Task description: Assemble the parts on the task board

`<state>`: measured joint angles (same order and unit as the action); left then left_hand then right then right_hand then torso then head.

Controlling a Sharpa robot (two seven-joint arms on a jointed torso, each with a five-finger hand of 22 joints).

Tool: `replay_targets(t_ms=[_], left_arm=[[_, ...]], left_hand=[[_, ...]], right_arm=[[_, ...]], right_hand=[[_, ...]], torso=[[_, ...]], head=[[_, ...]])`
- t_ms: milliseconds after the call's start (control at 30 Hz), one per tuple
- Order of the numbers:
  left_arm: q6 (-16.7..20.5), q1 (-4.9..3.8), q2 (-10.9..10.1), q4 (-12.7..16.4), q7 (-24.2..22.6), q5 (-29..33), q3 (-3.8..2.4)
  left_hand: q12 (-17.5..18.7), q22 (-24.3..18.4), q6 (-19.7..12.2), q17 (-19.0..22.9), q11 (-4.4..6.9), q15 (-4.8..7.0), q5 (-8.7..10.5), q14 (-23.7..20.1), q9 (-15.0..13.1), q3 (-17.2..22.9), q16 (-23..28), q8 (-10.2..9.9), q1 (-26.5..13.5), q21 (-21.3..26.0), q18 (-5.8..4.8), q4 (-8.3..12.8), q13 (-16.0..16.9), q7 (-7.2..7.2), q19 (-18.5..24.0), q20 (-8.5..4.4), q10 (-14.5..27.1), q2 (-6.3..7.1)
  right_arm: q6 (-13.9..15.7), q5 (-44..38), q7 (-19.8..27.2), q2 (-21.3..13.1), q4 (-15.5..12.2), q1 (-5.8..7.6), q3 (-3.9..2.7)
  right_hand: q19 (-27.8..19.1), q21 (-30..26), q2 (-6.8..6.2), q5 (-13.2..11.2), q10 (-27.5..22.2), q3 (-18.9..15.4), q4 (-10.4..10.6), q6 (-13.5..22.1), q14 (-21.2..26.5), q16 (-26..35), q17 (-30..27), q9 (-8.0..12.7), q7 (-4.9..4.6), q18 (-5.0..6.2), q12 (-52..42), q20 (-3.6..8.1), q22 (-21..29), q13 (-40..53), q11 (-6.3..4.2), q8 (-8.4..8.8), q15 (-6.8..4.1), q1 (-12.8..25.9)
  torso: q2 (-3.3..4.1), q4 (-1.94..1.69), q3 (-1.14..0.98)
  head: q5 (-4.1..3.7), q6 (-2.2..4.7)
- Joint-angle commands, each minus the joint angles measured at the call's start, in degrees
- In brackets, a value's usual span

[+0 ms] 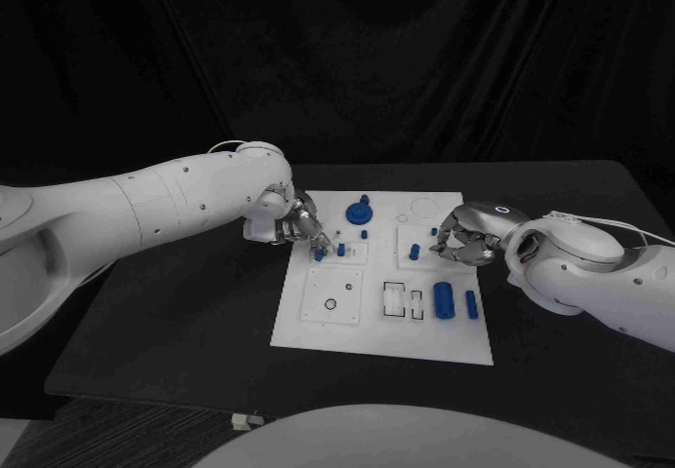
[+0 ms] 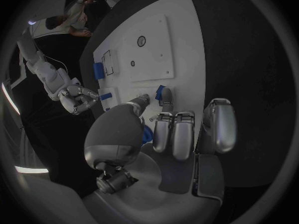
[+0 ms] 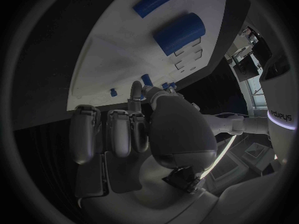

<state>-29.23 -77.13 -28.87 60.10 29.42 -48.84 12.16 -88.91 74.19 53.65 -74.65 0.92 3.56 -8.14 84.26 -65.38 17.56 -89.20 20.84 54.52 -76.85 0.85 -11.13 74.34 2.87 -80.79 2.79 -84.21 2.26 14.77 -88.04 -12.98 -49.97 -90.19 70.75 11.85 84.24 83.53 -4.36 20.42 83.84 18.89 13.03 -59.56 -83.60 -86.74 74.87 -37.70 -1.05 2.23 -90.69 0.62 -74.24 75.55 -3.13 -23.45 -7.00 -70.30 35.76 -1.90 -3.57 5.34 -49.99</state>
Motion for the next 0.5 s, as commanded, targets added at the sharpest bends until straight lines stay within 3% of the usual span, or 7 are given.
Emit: replay_targets(t_ms=[33, 433, 500], left_arm=[[0.5, 0.07, 0.0, 0.1, -1.5, 0.2, -0.04], [3.2, 0.08, -0.7, 0.7, -3.5, 0.2, -0.04], [4.4, 0.08, -1.2, 1.2, -4.1, 0.2, -0.04]], left_hand=[[0.4, 11.2, 0.4, -15.4, -0.19, -0.37, 1.49, 5.7, 0.0, -1.7, -0.8, -0.4, -1.0, 0.7, 2.65, -0.5, 14.5, 0.13, 0.1, 0.48, -4.5, 0.43], [0.3, 11.2, 0.5, -15.4, -0.17, -0.37, 2.03, 5.7, -0.2, -2.5, -0.8, -0.3, -0.5, 0.5, 2.59, -0.7, 14.6, 0.10, -0.1, 0.50, -4.7, 0.29], [0.1, 11.3, 0.6, -15.4, -0.11, -0.33, 2.89, 5.7, -0.6, -3.3, -0.8, 0.0, 0.1, 0.2, 2.55, -0.5, 14.7, 0.04, -0.2, 0.48, -4.8, 0.63]], right_arm=[[-0.2, -0.1, -0.8, 0.0, 0.0, -0.18, -0.03], [-0.2, -0.1, -0.7, 0.0, 0.1, -0.34, -0.03], [-0.2, -0.1, -0.7, 0.0, 0.1, -0.35, -0.03]], right_hand=[[1.8, -0.9, 0.08, 1.5, 6.2, 0.9, -0.4, 0.3, -4.8, 0.7, 6.5, -0.7, -0.02, -0.30, 0.7, -0.30, -13.2, 14.5, 0.47, 1.22, 0.10, -1.9], [1.8, -0.9, 0.08, 1.5, 6.2, 0.9, -0.4, 0.3, -4.8, 0.7, 6.5, -0.7, -0.02, -0.30, 0.7, -0.30, -13.2, 14.5, 0.47, 1.22, 0.10, -1.9], [1.7, -1.0, 0.09, 1.5, 6.2, 1.0, -0.5, 0.4, -4.8, 0.7, 6.4, -0.7, -0.01, -0.28, 0.7, -0.31, -13.2, 14.5, 0.46, 1.26, 0.10, -1.9]], torso=[[0.01, -0.03, 0.01], [-0.02, 0.02, 0.01], [-0.02, 0.02, 0.01]], head=[[-0.02, -0.01], [0.09, -0.01], [0.02, -0.01]])
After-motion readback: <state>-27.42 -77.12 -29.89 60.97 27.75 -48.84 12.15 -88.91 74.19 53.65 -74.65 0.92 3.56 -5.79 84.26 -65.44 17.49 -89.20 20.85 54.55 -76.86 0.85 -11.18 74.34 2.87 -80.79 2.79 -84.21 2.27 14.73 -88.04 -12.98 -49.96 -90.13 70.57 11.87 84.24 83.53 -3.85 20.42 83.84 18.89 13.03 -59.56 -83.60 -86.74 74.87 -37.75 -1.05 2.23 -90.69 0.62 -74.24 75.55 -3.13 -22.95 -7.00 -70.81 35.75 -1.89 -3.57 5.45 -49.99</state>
